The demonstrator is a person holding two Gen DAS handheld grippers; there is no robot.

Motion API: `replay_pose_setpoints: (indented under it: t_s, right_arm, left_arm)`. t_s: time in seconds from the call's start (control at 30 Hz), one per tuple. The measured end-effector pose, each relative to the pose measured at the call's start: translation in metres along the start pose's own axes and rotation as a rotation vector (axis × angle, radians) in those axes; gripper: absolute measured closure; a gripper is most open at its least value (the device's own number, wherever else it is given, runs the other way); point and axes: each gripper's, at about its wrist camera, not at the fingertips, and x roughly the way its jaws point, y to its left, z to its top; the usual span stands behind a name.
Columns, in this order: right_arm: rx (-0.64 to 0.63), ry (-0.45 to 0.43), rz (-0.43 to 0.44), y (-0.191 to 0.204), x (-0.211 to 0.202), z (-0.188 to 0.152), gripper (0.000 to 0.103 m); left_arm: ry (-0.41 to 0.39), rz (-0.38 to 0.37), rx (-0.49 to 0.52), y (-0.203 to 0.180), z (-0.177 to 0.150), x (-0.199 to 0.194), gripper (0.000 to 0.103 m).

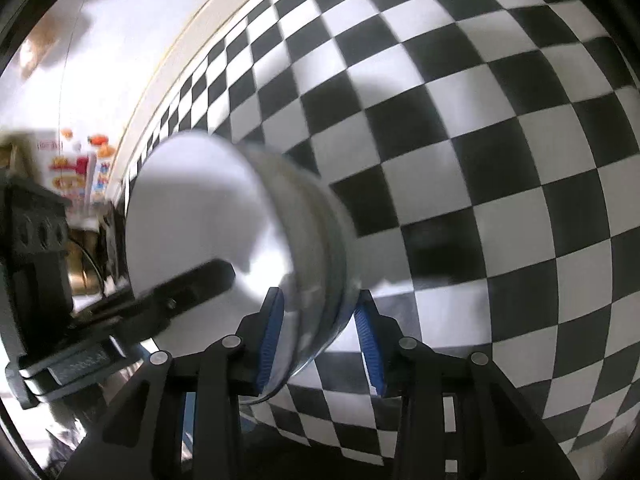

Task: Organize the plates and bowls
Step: 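Carry the nested bowl stack with both grippers toward the plate stack, then lower the nested bowls onto the center of the blue-leaf plate stack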

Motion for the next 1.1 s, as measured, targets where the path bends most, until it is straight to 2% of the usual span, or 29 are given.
replay_pose_setpoints:
  t_s: [0.17,0.23,0.33,0.47,0.63,0.87,1.1]
  right_arm:
    - [0.065,0.002,0.073,-0.022,0.0,0.02,0.058]
    - [0.059,0.031,0.113,-0.027,0.007,0.027,0.049]
    - [0.075,0.05,0.168,-0.031,0.017,0.032,0.046]
    - [0.035,0.05,0.148,-0.025,0.016,0.03,0.047]
    - [0.001,0.017,0.116,-0.018,0.008,0.031,0.049]
    - [-0.041,-0.014,0.085,0.019,0.003,0.035,0.05]
    - [-0.066,-0.022,0.092,0.037,-0.007,0.032,0.05]
  left_arm:
    - [0.032,0.019,-0.008,0.001,0.011,0.01,0.061]
    - [0.037,0.008,0.002,0.001,0.013,0.011,0.061]
    - [0.027,-0.014,-0.003,0.004,0.015,0.01,0.063]
    - [-0.013,-0.043,-0.005,0.005,0.012,0.004,0.063]
    - [-0.026,-0.053,-0.009,0.008,0.005,0.002,0.063]
    - [-0.062,-0.057,-0.008,0.008,0.002,-0.01,0.063]
    - [-0.086,-0.055,-0.009,0.011,-0.004,-0.03,0.063]
